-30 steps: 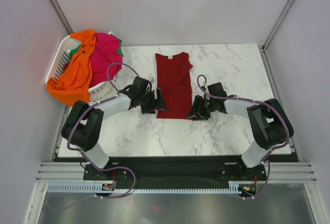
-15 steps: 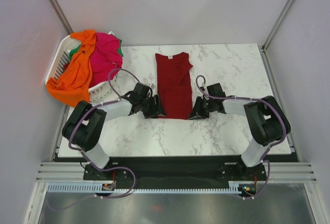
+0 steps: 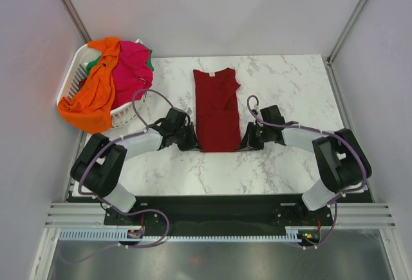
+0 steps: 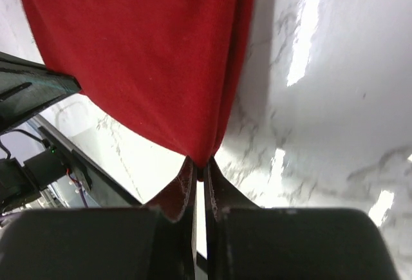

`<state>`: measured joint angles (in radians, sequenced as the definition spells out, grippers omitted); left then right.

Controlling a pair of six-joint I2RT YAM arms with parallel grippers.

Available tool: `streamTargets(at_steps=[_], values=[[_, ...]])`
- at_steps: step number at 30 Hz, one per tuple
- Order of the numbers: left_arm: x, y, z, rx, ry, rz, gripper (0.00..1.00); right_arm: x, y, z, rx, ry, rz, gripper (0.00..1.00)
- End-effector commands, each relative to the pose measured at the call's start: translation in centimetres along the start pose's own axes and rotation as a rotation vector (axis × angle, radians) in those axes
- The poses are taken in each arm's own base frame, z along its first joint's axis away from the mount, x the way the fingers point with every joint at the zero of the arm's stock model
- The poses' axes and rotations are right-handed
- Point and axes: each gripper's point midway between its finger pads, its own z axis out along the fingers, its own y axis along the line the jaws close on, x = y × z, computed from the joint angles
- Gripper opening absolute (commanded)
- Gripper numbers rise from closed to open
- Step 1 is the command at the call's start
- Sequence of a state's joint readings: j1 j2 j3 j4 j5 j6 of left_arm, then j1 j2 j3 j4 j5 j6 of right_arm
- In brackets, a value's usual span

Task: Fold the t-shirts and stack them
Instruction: Fold the tshirt

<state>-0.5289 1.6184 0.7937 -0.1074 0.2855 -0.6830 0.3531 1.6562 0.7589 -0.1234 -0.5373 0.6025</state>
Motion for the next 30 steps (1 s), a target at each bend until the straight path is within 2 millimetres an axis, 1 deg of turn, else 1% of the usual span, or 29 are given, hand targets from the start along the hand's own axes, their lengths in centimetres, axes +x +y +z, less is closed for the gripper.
streamTargets(at_steps=[1, 2, 3, 4, 5, 6, 7, 8, 9, 10, 11, 12, 13, 14, 15, 16, 17, 18, 19, 20, 22, 23, 24, 25, 26, 27, 28, 29, 30], values=[[1.3, -0.5, -2.4, -0.025, -0.011, -0.02, 0.02, 0.4, 0.7, -2.4, 0.018, -0.041, -0.053, 0.0], [2.0, -0.6, -2.9, -0.024, 0.004, -0.03, 0.02, 0.5, 1.3, -3.6, 0.014, -0.079, -0.079, 0.0], [2.0, -1.4, -4.2, 0.003, -0.014, -0.031, 0.02, 1.0, 1.5, -4.2, 0.017, -0.079, -0.08, 0.0], [2.4, -1.8, -4.9, 0.012, -0.012, -0.052, 0.02, 1.3, 1.9, -4.9, 0.015, -0.091, -0.088, 0.0], [3.6, -1.8, -5.7, 0.004, 0.012, -0.054, 0.02, 1.4, 3.0, -6.2, -0.007, -0.126, -0.11, 0.0], [3.6, -2.8, -7.0, 0.032, -0.013, -0.049, 0.02, 2.4, 3.2, -6.7, -0.007, -0.109, -0.098, 0.0], [3.7, -3.3, -7.8, 0.036, -0.026, -0.057, 0.02, 2.8, 3.8, -7.2, -0.017, -0.116, -0.103, 0.0], [4.3, -4.0, -8.4, 0.046, -0.022, -0.046, 0.02, 3.1, 5.1, -8.4, -0.046, -0.144, -0.129, 0.0], [4.8, -3.9, -9.1, 0.037, -0.013, -0.054, 0.02, 3.5, 5.1, -9.0, -0.036, -0.145, -0.121, 0.0], [4.7, -4.7, -10.3, 0.063, -0.037, -0.066, 0.02, 3.7, 5.6, -9.5, -0.044, -0.154, -0.114, 0.0], [4.7, -5.0, -10.9, 0.07, -0.044, -0.073, 0.03, 3.4, 6.7, -10.7, -0.071, -0.187, -0.129, 0.0], [5.1, -4.9, -11.5, 0.062, -0.037, -0.083, 0.03, 3.5, 7.0, -11.3, -0.07, -0.193, -0.125, 0.0], [4.8, -5.2, -12.3, 0.073, -0.056, -0.096, 0.04, 3.3, 7.3, -11.8, -0.068, -0.209, -0.121, 0.0], [4.3, -5.8, -12.9, 0.084, -0.073, -0.094, 0.04, 2.4, 8.6, -12.8, -0.086, -0.244, -0.142, 0.0], [4.2, -5.8, -13.4, 0.073, -0.075, -0.098, 0.05, 2.1, 8.9, -13.3, -0.082, -0.253, -0.143, 0.0], [3.6, -5.7, -13.6, 0.056, -0.097, -0.088, 0.06, 1.5, 9.2, -13.7, -0.071, -0.275, -0.151, 0.0], [2.6, -6.4, -14.0, 0.047, -0.114, -0.077, 0.07, 0.5, 10.2, -14.3, -0.075, -0.297, -0.176, 0.0], [2.1, -6.6, -14.3, 0.031, -0.123, -0.067, 0.08, -0.1, 10.4, -14.5, -0.062, -0.305, -0.186, 0.0], [1.7, -6.2, -14.4, -0.013, -0.125, -0.044, 0.08, -0.8, 10.6, -14.6, -0.044, -0.317, -0.195, 0.0], [0.2, -7.3, -14.8, -0.014, -0.149, -0.026, 0.08, -2.1, 11.4, -14.9, -0.038, -0.331, -0.218, 0.0], [-1.3, -7.6, -15.0, -0.048, -0.178, 0.008, 0.09, -3.3, 11.8, -15.0, -0.014, -0.343, -0.235, 0.0], [-2.8, -8.6, -15.9, -0.035, -0.207, 0.014, 0.1, -4.6, 12.3, -15.0, 0.004, -0.361, -0.241, 0.0], [-3.4, -8.6, -15.3, -0.054, -0.199, 0.017, 0.1, -5.2, 12.4, -14.9, 0.016, -0.365, -0.254, 0.0], [-4.0, -8.8, -15.3, -0.058, -0.203, 0.031, 0.1, -5.9, 12.5, -14.9, 0.026, -0.372, -0.261, 0.0], [-5.2, -9.5, -15.7, -0.052, -0.221, 0.031, 0.11, -7.0, 12.9, -14.6, 0.035, -0.376, -0.265, 0.0], [-5.7, -9.4, -15.1, -0.07, -0.213, 0.03, 0.11, -7.5, 13.0, -14.4, 0.042, -0.377, -0.275, 0.0], [-6.7, -10.0, -15.5, -0.065, -0.23, 0.042, 0.11, -8.1, 13.1, -14.2, 0.044, -0.376, -0.279, 0.0], [-7.2, -10.0, -15.4, -0.076, -0.231, 0.04, 0.11, -9.1, 13.3, -13.9, 0.049, -0.377, -0.278, 0.0], [-7.6, -9.8, -14.7, -0.091, -0.22, 0.039, 0.11, -9.6, 13.3, -13.8, 0.055, -0.378, -0.278, 0.0]])
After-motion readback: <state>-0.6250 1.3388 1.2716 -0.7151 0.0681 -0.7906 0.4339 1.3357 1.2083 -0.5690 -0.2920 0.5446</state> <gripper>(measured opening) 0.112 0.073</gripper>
